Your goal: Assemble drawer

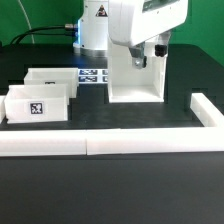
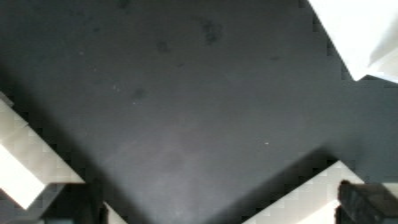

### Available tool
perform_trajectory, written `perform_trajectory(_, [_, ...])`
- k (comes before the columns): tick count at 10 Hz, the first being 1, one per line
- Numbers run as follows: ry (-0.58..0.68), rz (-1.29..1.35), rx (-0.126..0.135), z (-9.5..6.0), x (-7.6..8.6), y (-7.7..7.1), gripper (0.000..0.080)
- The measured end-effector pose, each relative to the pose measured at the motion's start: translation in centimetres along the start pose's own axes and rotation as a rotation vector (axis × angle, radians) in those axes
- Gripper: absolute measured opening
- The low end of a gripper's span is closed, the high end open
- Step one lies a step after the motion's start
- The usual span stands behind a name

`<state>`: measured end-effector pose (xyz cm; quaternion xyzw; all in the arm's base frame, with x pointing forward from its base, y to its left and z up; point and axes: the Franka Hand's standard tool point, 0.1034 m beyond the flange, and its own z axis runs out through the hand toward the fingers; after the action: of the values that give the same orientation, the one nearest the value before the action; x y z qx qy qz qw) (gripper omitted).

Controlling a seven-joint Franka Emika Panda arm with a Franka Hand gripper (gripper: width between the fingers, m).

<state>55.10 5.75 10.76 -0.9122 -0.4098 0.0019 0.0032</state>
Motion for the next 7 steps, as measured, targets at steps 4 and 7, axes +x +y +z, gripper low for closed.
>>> perform_trajectory(4, [-0.028, 0.292, -0.005, -2.6, -1.6, -4.9, 0.065])
perform_trajectory(7, [-0.029, 0.296, 0.0, -2.5, -1.9, -5.1, 0.065])
